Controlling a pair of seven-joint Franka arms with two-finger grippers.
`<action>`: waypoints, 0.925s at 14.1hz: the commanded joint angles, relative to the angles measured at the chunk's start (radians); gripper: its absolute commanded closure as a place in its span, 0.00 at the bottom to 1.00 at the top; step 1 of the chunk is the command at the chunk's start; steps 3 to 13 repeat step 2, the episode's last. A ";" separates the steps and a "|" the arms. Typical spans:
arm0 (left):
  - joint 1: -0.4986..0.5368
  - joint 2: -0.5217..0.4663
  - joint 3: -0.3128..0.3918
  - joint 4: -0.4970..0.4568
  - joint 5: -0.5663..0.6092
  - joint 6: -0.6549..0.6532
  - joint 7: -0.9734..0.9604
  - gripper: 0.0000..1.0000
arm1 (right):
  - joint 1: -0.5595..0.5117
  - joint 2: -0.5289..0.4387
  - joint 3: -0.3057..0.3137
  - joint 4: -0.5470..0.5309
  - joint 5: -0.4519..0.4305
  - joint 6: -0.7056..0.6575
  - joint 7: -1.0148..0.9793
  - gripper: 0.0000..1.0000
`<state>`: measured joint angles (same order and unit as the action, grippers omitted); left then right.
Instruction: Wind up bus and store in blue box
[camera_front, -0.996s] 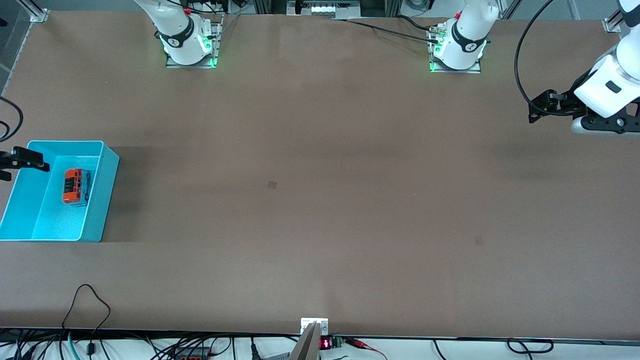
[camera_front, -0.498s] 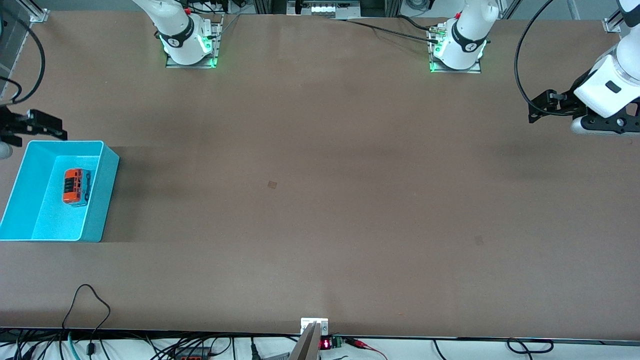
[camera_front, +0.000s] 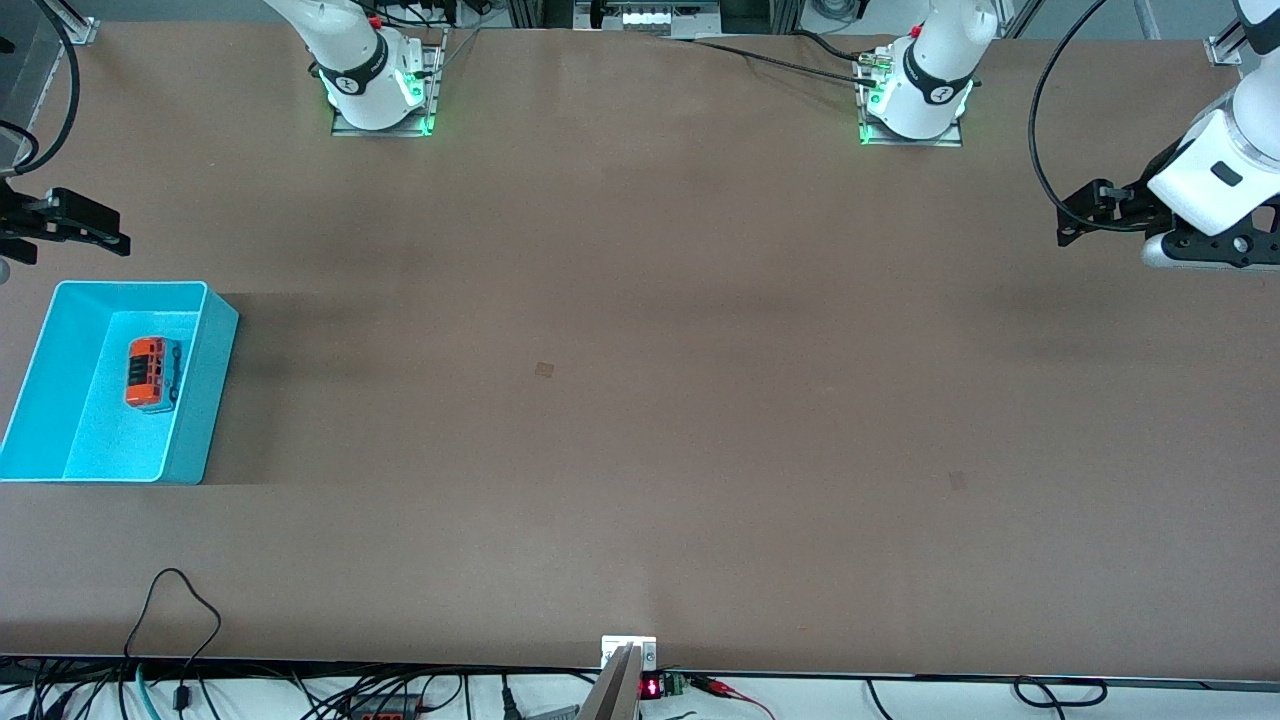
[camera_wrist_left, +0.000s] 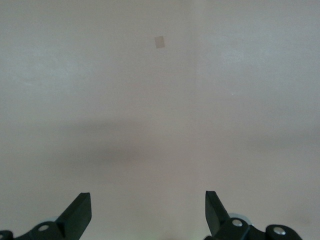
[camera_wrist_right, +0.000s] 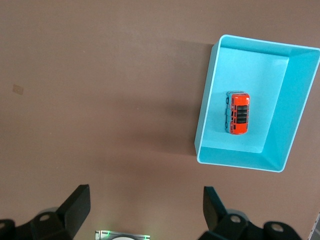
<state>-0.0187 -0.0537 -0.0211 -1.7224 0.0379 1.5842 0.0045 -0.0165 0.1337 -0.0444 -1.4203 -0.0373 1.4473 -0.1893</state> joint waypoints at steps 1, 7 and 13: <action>0.005 0.015 -0.003 0.032 -0.001 -0.023 0.017 0.00 | 0.013 -0.013 -0.012 -0.011 -0.001 -0.008 0.017 0.00; 0.005 0.015 -0.003 0.032 -0.001 -0.023 0.017 0.00 | 0.015 -0.013 -0.014 -0.011 -0.001 -0.008 0.017 0.00; 0.005 0.015 -0.003 0.032 -0.001 -0.023 0.017 0.00 | 0.015 -0.013 -0.014 -0.011 -0.001 -0.008 0.017 0.00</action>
